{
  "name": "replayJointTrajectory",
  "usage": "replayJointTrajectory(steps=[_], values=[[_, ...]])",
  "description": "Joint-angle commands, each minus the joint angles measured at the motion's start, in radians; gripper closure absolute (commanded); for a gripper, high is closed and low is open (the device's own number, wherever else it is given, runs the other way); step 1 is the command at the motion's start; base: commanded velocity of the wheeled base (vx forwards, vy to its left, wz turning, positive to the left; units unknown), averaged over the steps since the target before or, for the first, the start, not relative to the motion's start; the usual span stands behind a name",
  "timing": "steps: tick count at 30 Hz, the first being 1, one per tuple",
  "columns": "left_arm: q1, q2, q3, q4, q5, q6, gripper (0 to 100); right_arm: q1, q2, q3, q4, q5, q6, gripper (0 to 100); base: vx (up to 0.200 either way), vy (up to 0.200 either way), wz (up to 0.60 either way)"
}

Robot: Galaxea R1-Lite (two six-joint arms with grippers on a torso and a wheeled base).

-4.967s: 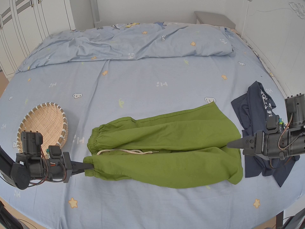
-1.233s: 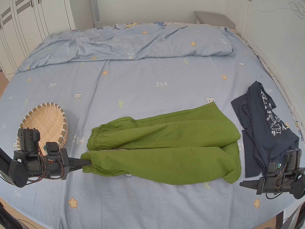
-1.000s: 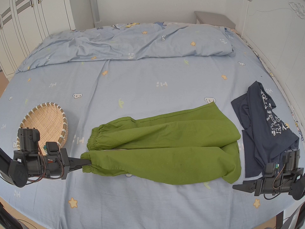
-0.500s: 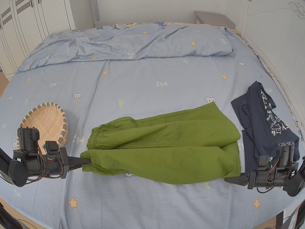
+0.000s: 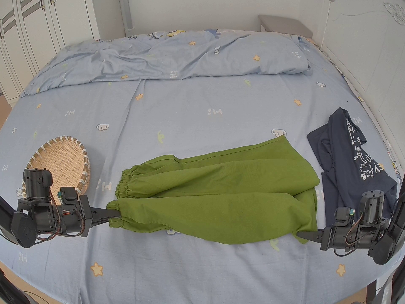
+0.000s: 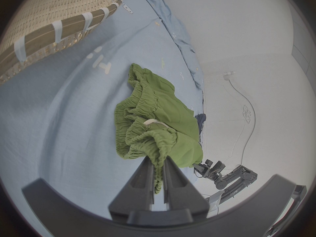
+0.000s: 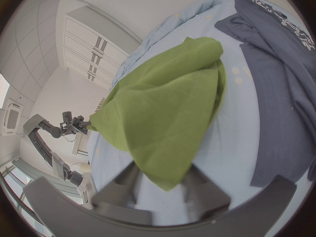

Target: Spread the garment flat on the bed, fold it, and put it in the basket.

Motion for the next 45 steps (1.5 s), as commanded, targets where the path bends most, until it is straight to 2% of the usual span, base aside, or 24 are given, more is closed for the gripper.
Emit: replayJointTrajectory(steps=[1, 10, 16, 19, 21, 23, 25, 27, 28, 29, 30, 35, 38, 45], values=[[0.001, 0.002, 0.0, -0.001, 0.0, -0.001, 100, -0.008, 0.026, 0.018, -0.005, 0.001, 0.0, 100, 0.0, 0.0, 0.0], [0.009, 0.002, 0.006, 0.013, 0.0, -0.001, 100, -0.034, -0.008, 0.044, 0.008, 0.002, -0.003, 100, 0.0, 0.0, 0.0], [0.01, -0.008, 0.004, 0.141, 0.0, 0.038, 100, -0.071, -0.086, 0.029, 0.134, 0.002, -0.011, 100, 0.0, 0.0, 0.0], [0.015, -0.028, 0.007, 0.188, 0.0, 0.073, 100, -0.091, -0.166, -0.004, 0.257, 0.002, -0.011, 100, 0.0, 0.0, 0.0], [0.015, -0.053, 0.003, 0.237, 0.0, 0.081, 100, -0.104, -0.244, -0.054, 0.423, 0.001, -0.018, 100, 0.0, 0.0, 0.0], [0.015, -0.056, 0.0, 0.248, 0.0, 0.082, 100, -0.109, -0.261, -0.068, 0.462, 0.002, -0.025, 100, 0.0, 0.0, 0.0], [0.014, -0.082, -0.011, 0.291, 0.0, 0.085, 100, -0.134, -0.349, -0.146, 0.683, 0.002, -0.081, 100, 0.0, 0.0, 0.0], [0.014, -0.087, -0.013, 0.308, 0.0, 0.09, 100, -0.138, -0.378, -0.186, 0.805, 0.001, -0.117, 100, 0.0, 0.0, 0.0], [0.014, -0.087, -0.016, 0.326, 0.0, 0.098, 100, -0.146, -0.392, -0.22, 0.903, 0.001, -0.163, 100, 0.0, 0.0, 0.0], [0.014, -0.087, -0.016, 0.326, 0.0, 0.098, 100, -0.146, -0.392, -0.22, 0.903, 0.001, -0.163, 100, 0.0, 0.0, 0.0], [0.015, -0.085, -0.025, 0.357, 0.0, 0.116, 100, -0.172, -0.395, -0.26, 1.019, 0.001, -0.222, 100, 0.0, 0.0, 0.0], [0.038, -0.085, -0.036, 0.461, 0.001, 0.187, 100, -0.183, -0.395, -0.28, 1.067, 0.001, -0.227, 100, 0.0, 0.0, 0.0], [0.05, -0.079, -0.048, 0.549, 0.001, 0.269, 100, -0.181, -0.396, -0.28, 1.071, 0.001, -0.23, 100, 0.0, 0.0, 0.0], [0.144, -0.077, -0.05, 0.684, 0.006, 0.434, 100, -0.172, -0.398, -0.251, 1.075, -0.001, -0.236, 100, 0.0, 0.0, 0.0]])
